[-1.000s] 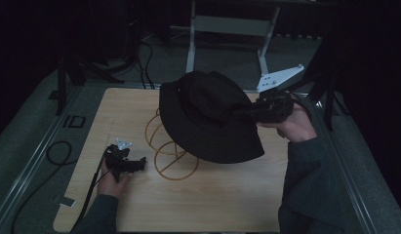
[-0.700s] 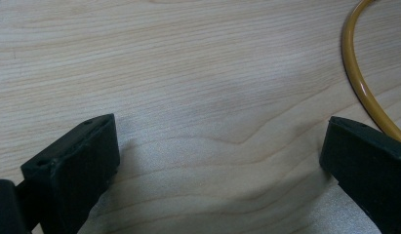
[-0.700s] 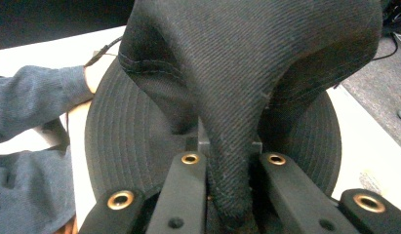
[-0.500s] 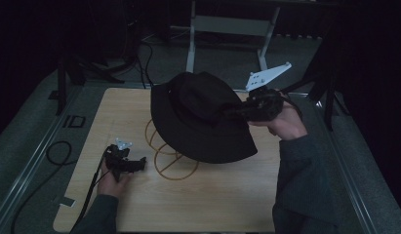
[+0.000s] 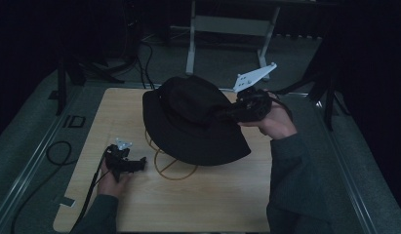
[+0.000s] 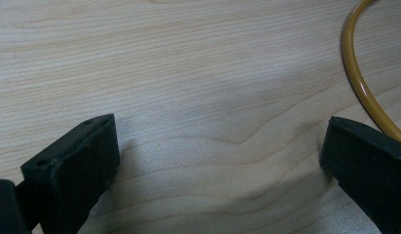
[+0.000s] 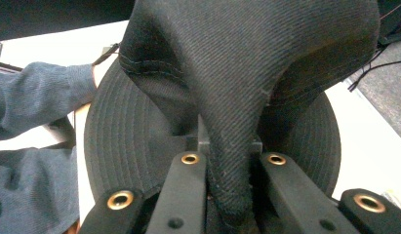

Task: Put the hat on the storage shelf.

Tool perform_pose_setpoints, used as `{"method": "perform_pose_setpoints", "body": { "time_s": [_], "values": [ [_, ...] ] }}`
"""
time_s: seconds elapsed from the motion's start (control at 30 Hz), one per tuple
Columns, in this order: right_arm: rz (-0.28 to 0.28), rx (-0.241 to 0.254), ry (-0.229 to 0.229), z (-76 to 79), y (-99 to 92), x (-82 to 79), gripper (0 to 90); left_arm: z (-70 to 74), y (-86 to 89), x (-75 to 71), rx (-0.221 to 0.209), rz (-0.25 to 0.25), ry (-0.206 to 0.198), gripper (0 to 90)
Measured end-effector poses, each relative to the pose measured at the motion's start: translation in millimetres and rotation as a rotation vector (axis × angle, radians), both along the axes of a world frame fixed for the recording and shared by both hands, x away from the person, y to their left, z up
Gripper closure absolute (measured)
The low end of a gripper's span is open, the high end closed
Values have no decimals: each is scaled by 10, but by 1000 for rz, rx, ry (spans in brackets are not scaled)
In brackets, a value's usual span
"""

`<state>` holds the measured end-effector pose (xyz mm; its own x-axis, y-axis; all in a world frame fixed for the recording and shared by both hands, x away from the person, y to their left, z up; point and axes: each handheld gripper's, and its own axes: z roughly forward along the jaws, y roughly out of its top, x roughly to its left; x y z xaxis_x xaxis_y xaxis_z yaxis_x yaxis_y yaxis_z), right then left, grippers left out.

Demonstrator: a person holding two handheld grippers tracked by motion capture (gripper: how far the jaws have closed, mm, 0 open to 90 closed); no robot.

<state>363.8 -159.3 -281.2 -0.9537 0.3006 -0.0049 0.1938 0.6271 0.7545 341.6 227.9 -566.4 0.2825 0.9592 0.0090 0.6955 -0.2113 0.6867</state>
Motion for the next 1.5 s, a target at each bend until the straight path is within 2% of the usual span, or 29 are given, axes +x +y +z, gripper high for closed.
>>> {"method": "perform_pose_setpoints", "body": {
  "time_s": [0.77,1.27,1.5],
  "values": [
    [23,-26,29,-74,223,68,855,-1,-1,0,0,1,-1,13],
    [9,-47,37,-120,342,144,834,0,1,1,2,1,-2,12],
    [-14,-66,34,-156,381,176,809,-1,1,1,2,2,-3,12]
  ]
}}
